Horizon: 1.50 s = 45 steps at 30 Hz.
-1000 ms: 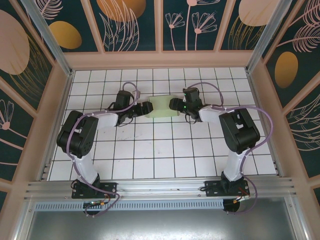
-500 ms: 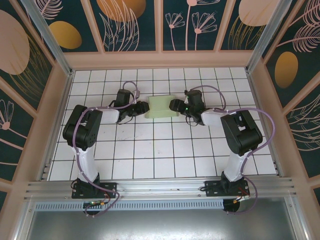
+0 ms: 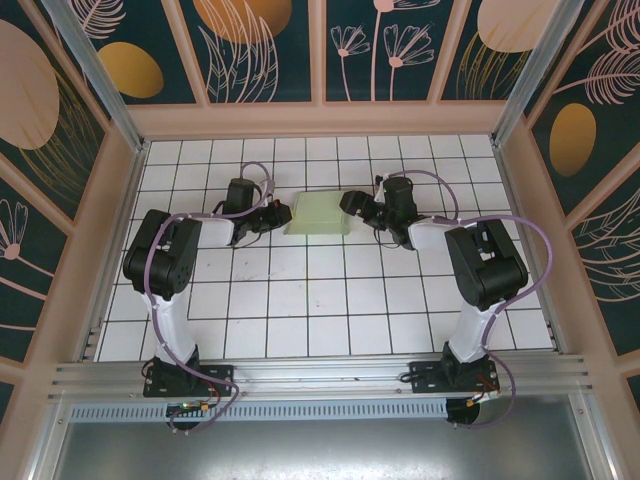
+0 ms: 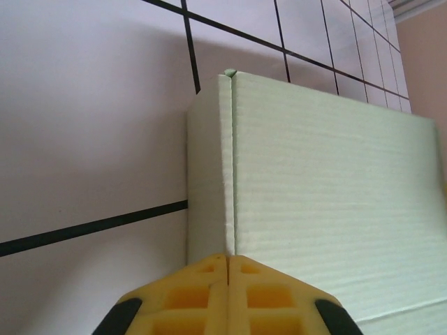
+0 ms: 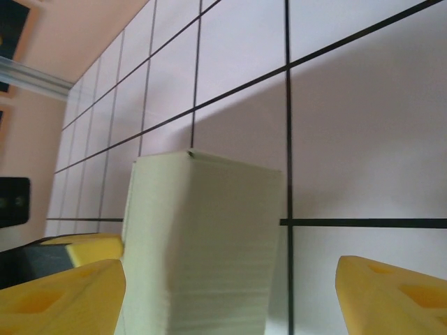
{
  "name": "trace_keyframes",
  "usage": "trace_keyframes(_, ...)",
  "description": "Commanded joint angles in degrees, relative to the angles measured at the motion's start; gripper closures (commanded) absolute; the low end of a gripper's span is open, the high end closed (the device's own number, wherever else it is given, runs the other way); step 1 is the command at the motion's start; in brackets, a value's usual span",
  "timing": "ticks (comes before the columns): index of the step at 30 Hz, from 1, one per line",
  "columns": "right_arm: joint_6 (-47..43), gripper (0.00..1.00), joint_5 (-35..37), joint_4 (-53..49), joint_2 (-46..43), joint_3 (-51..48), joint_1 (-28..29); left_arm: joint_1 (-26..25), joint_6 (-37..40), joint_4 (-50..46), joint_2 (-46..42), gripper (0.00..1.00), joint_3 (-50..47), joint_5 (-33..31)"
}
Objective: Fold the paper box
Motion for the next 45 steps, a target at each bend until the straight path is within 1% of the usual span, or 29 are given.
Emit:
trace_keyframes(1, 2.4, 0.21, -4.4, 2.6, 1.9, 0.2, -0.2, 0.7, -0.8, 1.0, 0.7, 0.97, -1.2, 1.6)
trace_keyframes(5, 3.3, 0.21, -6.1, 3.1, 2.6, 0.5, -0.2, 0.7, -0.6, 0.8, 0.7, 0.96, -1.2, 1.9)
trace_keyframes(7, 3.7, 0.23, -7.4, 3.4, 3.0, 0.9, -0.2, 0.7, -0.3, 0.6, 0.6, 0.95, -1.2, 2.1)
trace_keyframes(10, 5.5, 0.29, -10.1, 5.6, 3.8, 1.1, -0.2, 0.7, 0.1, 0.3, 0.5, 0.93, -1.2, 2.0)
trace_keyframes(13, 8.1, 0.40, -12.9, 10.4, 4.3, 0.4, -0.3, 0.7, 0.5, 0.1, 0.7, 0.93, -1.2, 2.1)
trace_keyframes(16, 9.2, 0.45, -15.4, 14.2, 5.0, 0.2, -0.3, 0.7, 0.1, 0.5, 1.3, 0.92, -1.2, 3.0)
trace_keyframes(19, 9.1, 0.50, -15.5, 14.3, 5.4, 0.7, -0.5, 0.7, -0.3, 1.2, 1.3, 0.90, -1.2, 3.4)
trace_keyframes(22, 9.2, 0.56, -15.2, 14.3, 4.6, 0.3, -0.7, 0.7, 0.2, 1.8, 0.1, 0.81, -1.2, 2.4)
trace_keyframes(23, 9.2, 0.58, -15.0, 14.2, 4.1, 0.0, -0.8, 0.7, 0.5, 2.2, -0.5, 0.76, -1.2, 2.1)
trace_keyframes(26, 9.3, 0.65, -14.7, 13.9, 2.7, -0.7, -1.4, 0.6, 2.5, 3.2, -3.0, 0.59, -3.0, 0.6)
trace_keyframes(28, 9.3, 0.66, -14.6, 13.9, 1.3, -1.3, -1.9, 0.4, 4.1, 5.1, -5.9, 0.52, -4.7, -2.3)
trace_keyframes(29, 9.2, 0.66, -14.6, 13.7, 0.6, -1.6, -2.1, 0.3, 4.8, 5.9, -7.9, 0.41, -5.8, -4.9)
trace_keyframes(30, 9.1, 0.66, -14.3, 13.3, -0.2, -1.9, -2.4, -0.1, 6.2, 7.0, -9.9, 0.22, -6.8, -6.9)
trace_keyframes(31, 9.1, 0.66, -14.2, 13.3, -1.0, -2.2, -2.6, -0.5, 8.1, 8.1, -11.6, 0.11, -7.8, -8.5)
trace_keyframes(33, 9.0, 0.66, -14.2, 12.9, -2.6, -2.9, -3.2, -2.1, 12.1, 11.7, -17.0, 0.02, -10.5, -12.3)
trace_keyframes(34, 9.0, 0.65, -14.2, 12.7, -3.3, -3.0, -3.6, -3.1, 14.1, 13.9, -19.0, 0.01, -11.9, -14.5)
trace_keyframes(36, 9.0, 0.66, -14.3, 12.4, -5.1, -3.7, -4.3, -6.9, 23.1, 17.6, -23.8, 0.01, -14.9, -20.7)
trace_keyframes(38, 9.2, 0.65, -14.5, 12.1, -6.8, -4.1, -5.1, -10.1, 31.4, 21.0, -26.8, 0.02, -17.2, -25.2)
trace_keyframes(40, 9.4, 0.66, -14.5, 11.5, -8.7, -4.5, -5.7, -11.7, 35.1, 23.5, -28.5, 0.01, -18.3, -27.9)
trace_keyframes(43, 9.5, 0.66, -14.0, 10.2, -11.8, -4.6, -6.2, -14.0, 40.4, 24.6, -30.0, 0.02, -17.4, -30.9)
trace_keyframes(45, 9.7, 0.66, -13.9, 9.4, -13.7, -4.6, -6.5, -16.2, 47.0, 29.3, -30.4, 0.01, -18.7, -32.3)
